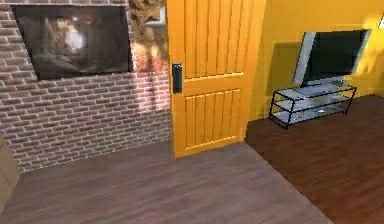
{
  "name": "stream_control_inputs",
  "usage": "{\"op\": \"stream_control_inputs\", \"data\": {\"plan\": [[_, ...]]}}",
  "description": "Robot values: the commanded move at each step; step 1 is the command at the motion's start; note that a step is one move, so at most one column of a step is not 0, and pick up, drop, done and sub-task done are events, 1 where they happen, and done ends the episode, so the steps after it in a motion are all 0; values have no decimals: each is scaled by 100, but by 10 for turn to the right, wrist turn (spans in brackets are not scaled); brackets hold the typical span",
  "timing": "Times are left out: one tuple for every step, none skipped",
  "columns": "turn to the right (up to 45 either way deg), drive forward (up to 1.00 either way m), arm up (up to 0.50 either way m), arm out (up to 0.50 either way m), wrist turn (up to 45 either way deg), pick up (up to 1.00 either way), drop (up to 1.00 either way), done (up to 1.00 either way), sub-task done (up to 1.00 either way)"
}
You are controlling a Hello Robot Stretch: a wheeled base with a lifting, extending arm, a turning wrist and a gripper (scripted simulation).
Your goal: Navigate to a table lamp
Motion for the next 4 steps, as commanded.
{"op": "stream_control_inputs", "data": {"plan": [[0, 55, 0, 0, 0, 0, 0, 0, 0], [450, 0, 0, 0, 0, 0, 0, 0, 0], [180, 0, 0, 0, 0, 0, 0, 0, 0], [30, 0, 0, 0, 0, 0, 0, 0, 0]]}}
